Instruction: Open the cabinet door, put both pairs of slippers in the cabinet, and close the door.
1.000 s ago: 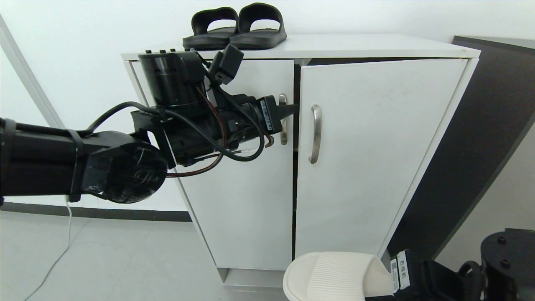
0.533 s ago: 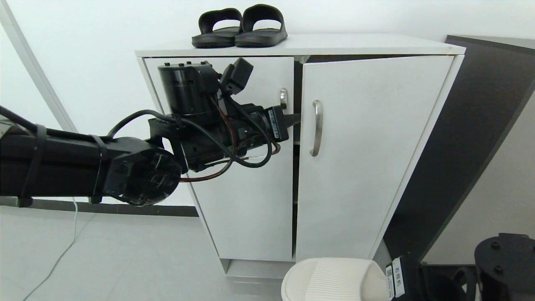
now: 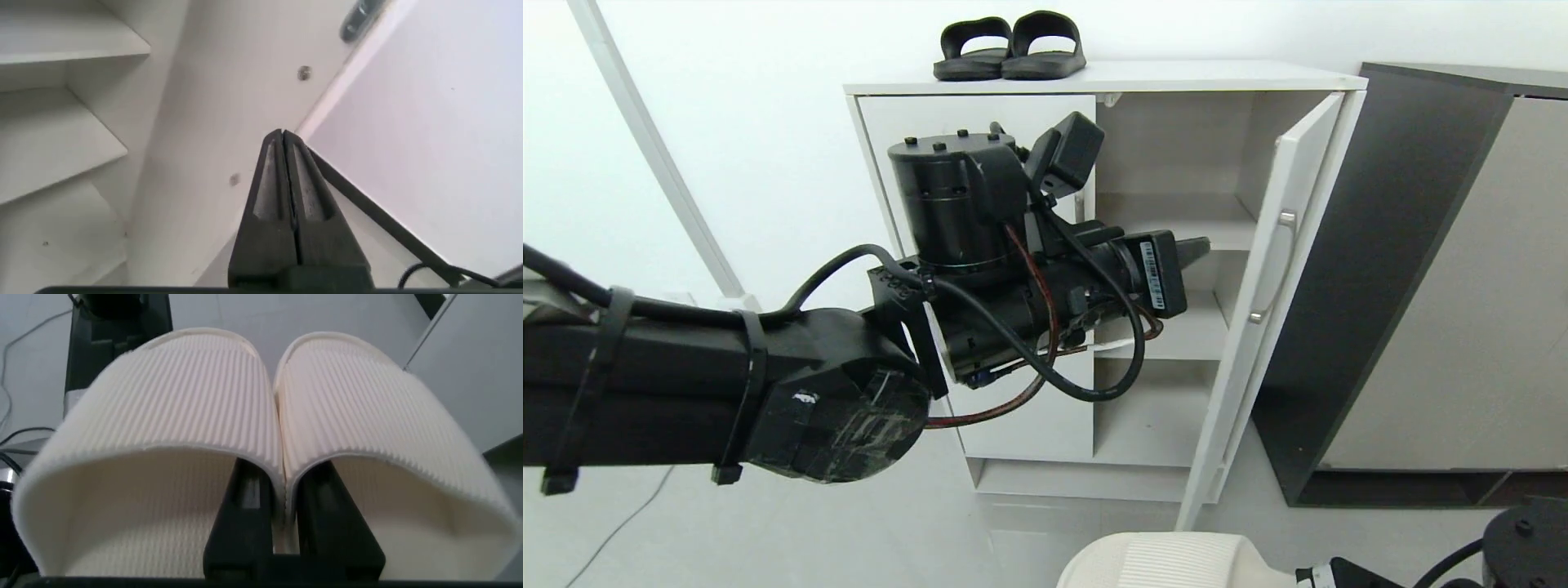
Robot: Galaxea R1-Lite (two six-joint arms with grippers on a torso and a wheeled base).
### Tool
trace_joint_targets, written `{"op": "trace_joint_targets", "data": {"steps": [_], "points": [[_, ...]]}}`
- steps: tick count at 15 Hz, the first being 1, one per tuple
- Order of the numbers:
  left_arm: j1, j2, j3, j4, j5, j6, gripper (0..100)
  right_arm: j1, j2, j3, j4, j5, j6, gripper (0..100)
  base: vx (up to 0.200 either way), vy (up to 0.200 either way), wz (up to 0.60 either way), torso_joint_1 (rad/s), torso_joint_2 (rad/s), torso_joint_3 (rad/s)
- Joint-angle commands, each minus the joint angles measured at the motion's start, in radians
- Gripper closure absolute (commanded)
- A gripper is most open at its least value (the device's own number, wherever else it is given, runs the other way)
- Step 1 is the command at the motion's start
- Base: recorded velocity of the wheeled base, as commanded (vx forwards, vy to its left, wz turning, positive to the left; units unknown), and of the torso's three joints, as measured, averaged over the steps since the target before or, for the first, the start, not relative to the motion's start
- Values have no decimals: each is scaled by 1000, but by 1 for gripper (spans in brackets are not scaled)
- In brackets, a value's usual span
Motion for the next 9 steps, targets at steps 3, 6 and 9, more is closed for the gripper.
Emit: {"op": "trace_joint_targets", "data": {"steps": [3, 6, 9], "points": [[39, -10, 6, -2, 43, 1, 100, 3, 20, 5, -1, -2, -1, 100, 0, 0, 0, 0, 0, 0], [58, -36, 56, -59, 144, -1, 100, -18, 51, -26, -2, -19, 10, 100, 0, 0, 0, 0, 0, 0], [96, -165, 150, -45, 268, 5, 100, -120, 129, -125, -1, -230, 47, 100, 0, 0, 0, 0, 0, 0]]}}
